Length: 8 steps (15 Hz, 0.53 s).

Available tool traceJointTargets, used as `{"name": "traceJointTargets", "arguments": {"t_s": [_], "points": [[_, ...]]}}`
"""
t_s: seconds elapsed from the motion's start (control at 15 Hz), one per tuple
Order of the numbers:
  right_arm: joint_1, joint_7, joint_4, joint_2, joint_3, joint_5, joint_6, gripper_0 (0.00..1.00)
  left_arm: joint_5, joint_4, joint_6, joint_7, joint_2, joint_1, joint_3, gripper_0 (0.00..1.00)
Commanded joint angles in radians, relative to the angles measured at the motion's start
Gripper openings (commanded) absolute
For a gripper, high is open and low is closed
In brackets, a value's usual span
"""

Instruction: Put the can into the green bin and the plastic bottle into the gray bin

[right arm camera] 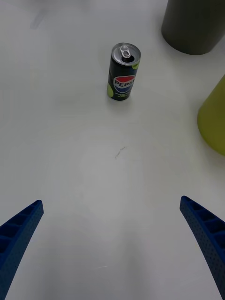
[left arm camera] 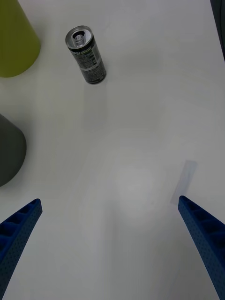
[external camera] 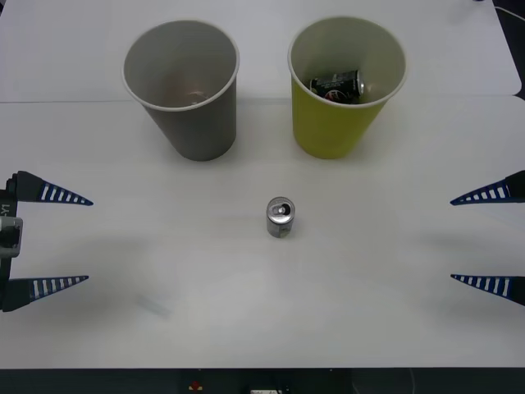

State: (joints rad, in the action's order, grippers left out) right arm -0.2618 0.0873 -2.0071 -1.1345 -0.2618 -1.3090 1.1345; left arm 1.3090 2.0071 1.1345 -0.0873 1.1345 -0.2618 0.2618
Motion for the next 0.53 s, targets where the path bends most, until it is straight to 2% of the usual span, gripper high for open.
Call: {"name": "traceJointTargets", "arguments": {"t_s": [0.07,0.13,0.2,0.53], "points": [[0.0,0.0,0.0,0.0,0.0,0.0,0.0,1.0,0.0,0.0,0.0,0.0,0.0,0.0,0.0,1.0],[0.001,-0.001,0.019,0.041,0.021,-0.004,-0.012,1.0,0.0,0.0,0.0,0.0,0.0,0.0,0.0,1.0],[0.013,-0.008,0.024,0.053,0.022,-0.012,-0.018,1.0,0.0,0.0,0.0,0.0,0.0,0.0,0.0,1.0],[0.046,0.0,0.034,0.073,0.059,-0.03,-0.055,1.0,0.0,0.0,0.0,0.0,0.0,0.0,0.0,1.0]]}}
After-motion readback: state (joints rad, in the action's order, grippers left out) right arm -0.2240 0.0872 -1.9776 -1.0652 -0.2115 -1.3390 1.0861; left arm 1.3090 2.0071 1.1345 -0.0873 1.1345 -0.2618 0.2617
